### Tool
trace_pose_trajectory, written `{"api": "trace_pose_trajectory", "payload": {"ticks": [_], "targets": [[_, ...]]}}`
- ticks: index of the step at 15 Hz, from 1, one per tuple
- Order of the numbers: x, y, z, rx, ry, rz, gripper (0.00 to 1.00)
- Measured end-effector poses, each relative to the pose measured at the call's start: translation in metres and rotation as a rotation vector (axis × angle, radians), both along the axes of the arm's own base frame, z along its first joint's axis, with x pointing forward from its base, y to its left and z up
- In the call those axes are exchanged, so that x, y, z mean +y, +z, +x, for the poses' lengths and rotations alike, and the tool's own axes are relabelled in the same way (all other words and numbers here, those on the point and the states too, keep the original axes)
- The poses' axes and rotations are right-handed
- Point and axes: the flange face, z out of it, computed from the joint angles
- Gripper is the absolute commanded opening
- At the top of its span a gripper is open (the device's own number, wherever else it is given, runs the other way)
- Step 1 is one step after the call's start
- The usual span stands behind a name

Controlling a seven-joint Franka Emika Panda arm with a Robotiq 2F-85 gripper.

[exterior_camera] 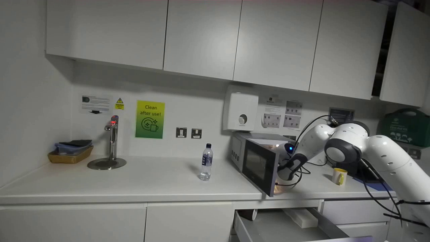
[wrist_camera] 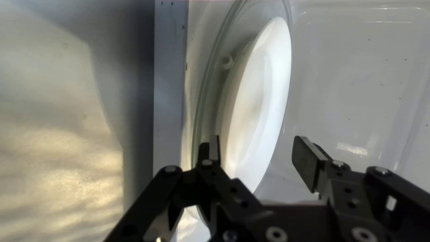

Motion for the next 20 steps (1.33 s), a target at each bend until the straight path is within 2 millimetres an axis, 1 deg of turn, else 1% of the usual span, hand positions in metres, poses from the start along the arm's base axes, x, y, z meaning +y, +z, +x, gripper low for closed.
{"api": "trace_pose_trajectory", "payload": {"ticks": [6, 14, 17, 18, 20], "targets": [[-0.007, 0.0, 0.0, 0.001, -0.011, 0.001, 0.64], [-0.031, -0.002, 0.002, 0.002, -0.044, 0.006, 0.63], [-0.036, -0.004, 0.006, 0.0, -0.048, 0.019, 0.6], [-0.036, -0.005, 0.008, 0.003, -0.039, 0.018, 0.58], [-0.035, -0.007, 0.012, 0.004, -0.028, 0.027, 0.44]]}}
